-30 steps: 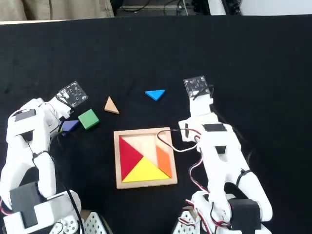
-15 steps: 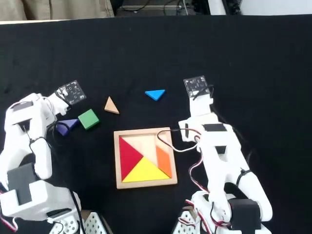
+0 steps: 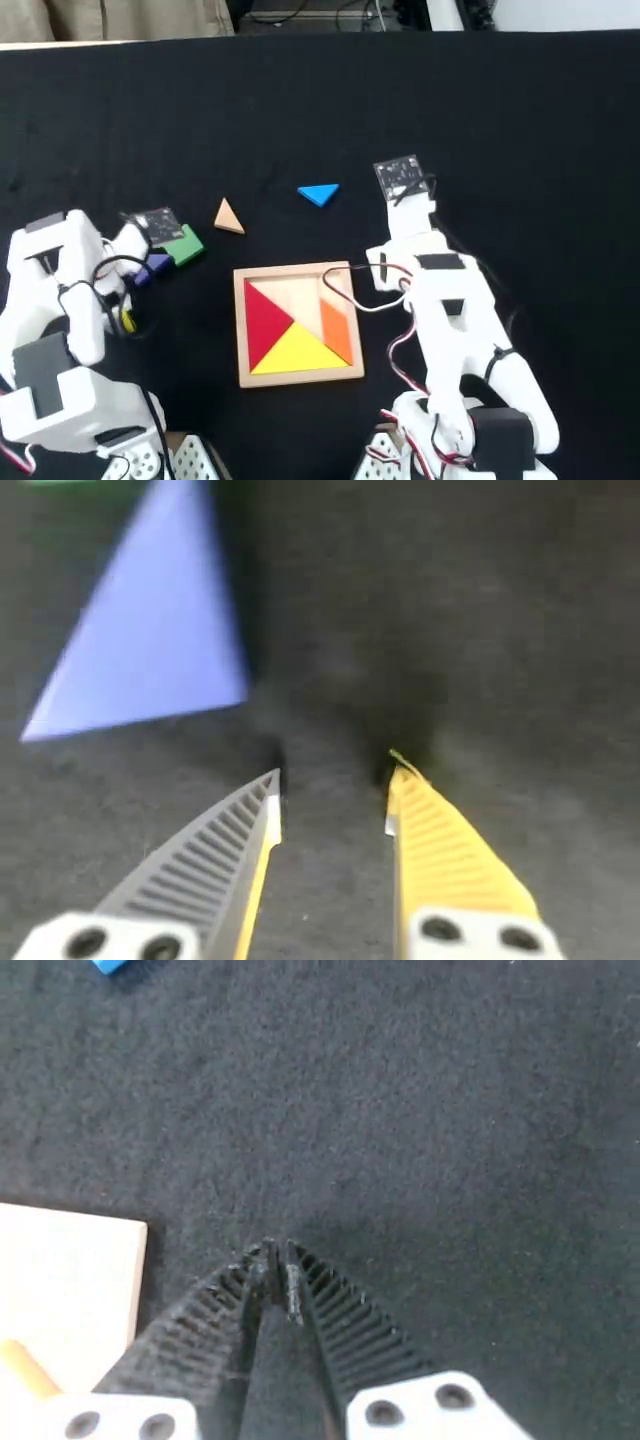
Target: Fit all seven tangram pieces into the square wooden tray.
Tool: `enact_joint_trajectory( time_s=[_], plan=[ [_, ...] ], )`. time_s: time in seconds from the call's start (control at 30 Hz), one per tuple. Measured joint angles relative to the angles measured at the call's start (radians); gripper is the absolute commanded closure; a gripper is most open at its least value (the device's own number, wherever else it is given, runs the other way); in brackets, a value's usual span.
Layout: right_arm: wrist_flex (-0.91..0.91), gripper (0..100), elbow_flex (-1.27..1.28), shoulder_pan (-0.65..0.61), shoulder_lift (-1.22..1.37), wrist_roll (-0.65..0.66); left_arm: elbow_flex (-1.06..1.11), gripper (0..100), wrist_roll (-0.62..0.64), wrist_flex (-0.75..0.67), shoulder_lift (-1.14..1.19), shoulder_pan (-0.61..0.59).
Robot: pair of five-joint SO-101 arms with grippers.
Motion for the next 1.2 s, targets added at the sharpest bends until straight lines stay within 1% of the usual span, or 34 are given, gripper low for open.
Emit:
enact_joint_trajectory(
  time_s=[0.1,0.2,0.27,0.33,0.4,0.43,0.53,0.67,0.73,0.77,0.93,1.03,1.1,1.2],
  plan=[
    [0.0,98.6,0.0,-0.002,0.0,0.0,0.002,86,0.0,0.06,-0.044,0.049],
    [0.0,98.6,0.0,-0.002,0.0,0.0,-0.002,87,0.0,0.069,-0.118,0.081],
    [0.0,98.6,0.0,-0.002,0.0,0.0,-0.037,87,0.003,0.04,-0.186,0.083],
    [0.0,98.6,0.0,-0.002,0.0,0.0,-0.078,87,0.025,-0.037,-0.25,0.081],
    [0.0,98.6,0.0,-0.002,0.0,0.0,-0.083,87,0.08,-0.161,-0.278,0.081],
    [0.0,98.6,0.0,-0.002,0.0,0.0,-0.075,87,0.132,-0.239,-0.278,0.081],
    [0.0,98.6,0.0,-0.002,0.0,0.0,0.011,87,0.276,-0.516,-0.245,0.081],
    [0.0,98.6,0.0,-0.002,0.0,0.0,0.187,87,0.316,-0.885,-0.114,0.083],
    [0.0,98.6,0.0,-0.002,0.0,0.0,0.229,87,0.318,-1.005,-0.028,0.078],
    [0.0,98.6,0.0,-0.002,0.0,0.0,0.229,87,0.318,-1.042,0.015,0.071],
    [0.0,98.6,0.0,-0.002,0.0,0.0,0.218,87,0.322,-1.1,0.097,0.025],
    [0.0,98.6,0.0,-0.002,0.0,0.0,0.212,87,0.255,-1.097,0.098,-0.005],
    [0.0,98.6,0.0,-0.002,0.0,0.0,0.195,87,0.173,-1.037,0.095,-0.015],
    [0.0,98.6,0.0,-0.002,0.0,0.0,0.19,87,0.086,-0.861,0.044,-0.026]
  ],
)
